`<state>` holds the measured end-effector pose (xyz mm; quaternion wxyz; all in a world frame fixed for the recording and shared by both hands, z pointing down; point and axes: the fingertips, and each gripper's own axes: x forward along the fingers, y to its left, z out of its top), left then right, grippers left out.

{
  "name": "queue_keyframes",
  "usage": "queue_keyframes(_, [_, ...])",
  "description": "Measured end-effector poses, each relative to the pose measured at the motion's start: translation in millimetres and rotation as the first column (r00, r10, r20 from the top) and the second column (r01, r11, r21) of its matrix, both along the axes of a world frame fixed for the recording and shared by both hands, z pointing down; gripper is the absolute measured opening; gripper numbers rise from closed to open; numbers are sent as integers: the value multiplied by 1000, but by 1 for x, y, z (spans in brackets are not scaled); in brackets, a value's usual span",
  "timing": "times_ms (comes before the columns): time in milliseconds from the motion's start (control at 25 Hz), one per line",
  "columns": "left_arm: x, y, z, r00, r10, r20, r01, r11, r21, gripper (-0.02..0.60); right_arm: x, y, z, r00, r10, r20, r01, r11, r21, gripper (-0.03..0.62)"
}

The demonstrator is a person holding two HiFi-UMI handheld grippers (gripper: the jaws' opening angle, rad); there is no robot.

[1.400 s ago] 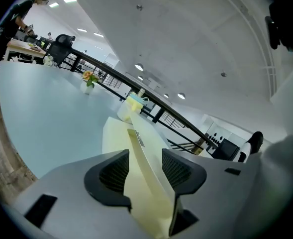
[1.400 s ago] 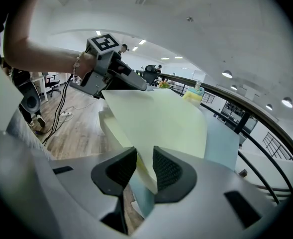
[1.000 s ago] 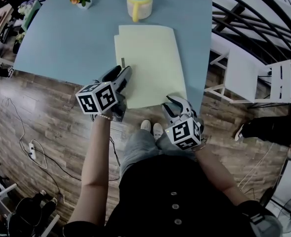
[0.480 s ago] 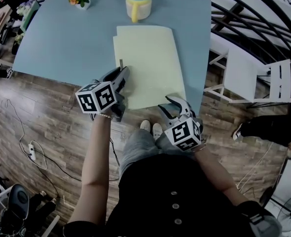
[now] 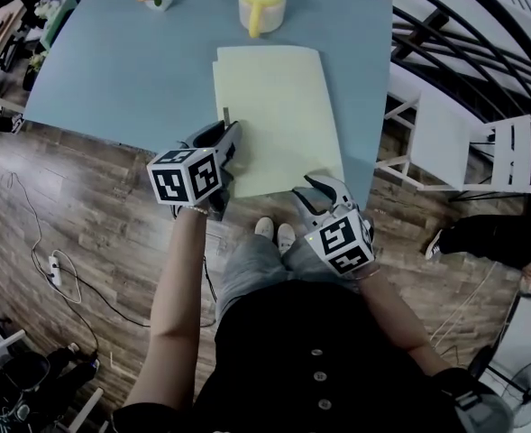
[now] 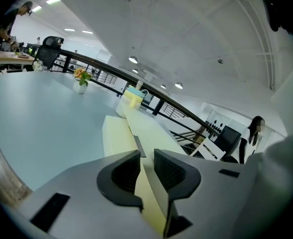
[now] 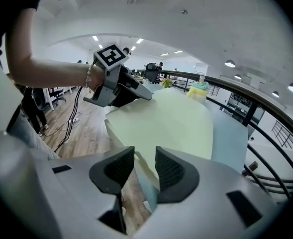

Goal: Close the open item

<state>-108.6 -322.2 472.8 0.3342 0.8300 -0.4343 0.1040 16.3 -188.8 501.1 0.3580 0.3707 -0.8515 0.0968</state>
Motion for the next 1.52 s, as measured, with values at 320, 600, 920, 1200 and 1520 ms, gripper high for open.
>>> queue_keyframes(320, [-1,4,3,1000,8,24,-9,1000,15,103,-21,-12,-10,999,-35,33,34,999,31,111])
queue_keyframes(600, [-4,3,12,999,4,37,-5,1000,10,107,-34,-34,-5,998,-58,21,57,998,32,91])
queue_keyframes(920, [-5,1,19,998,4,67,-4,1000,-3,110,-39,-37,5,997,-81,8,81,997,-8,87])
queue_keyframes(1200, [-6,0,23,997,4,82,-3,1000,-5,110,-43,-35,10,995,-104,7,104,994,-26,61])
queue_keyframes(1520, [-9,3,29,995,-4,101,5,1000,-17,110,-47,-31,14,993,-115,-3,115,993,-28,35])
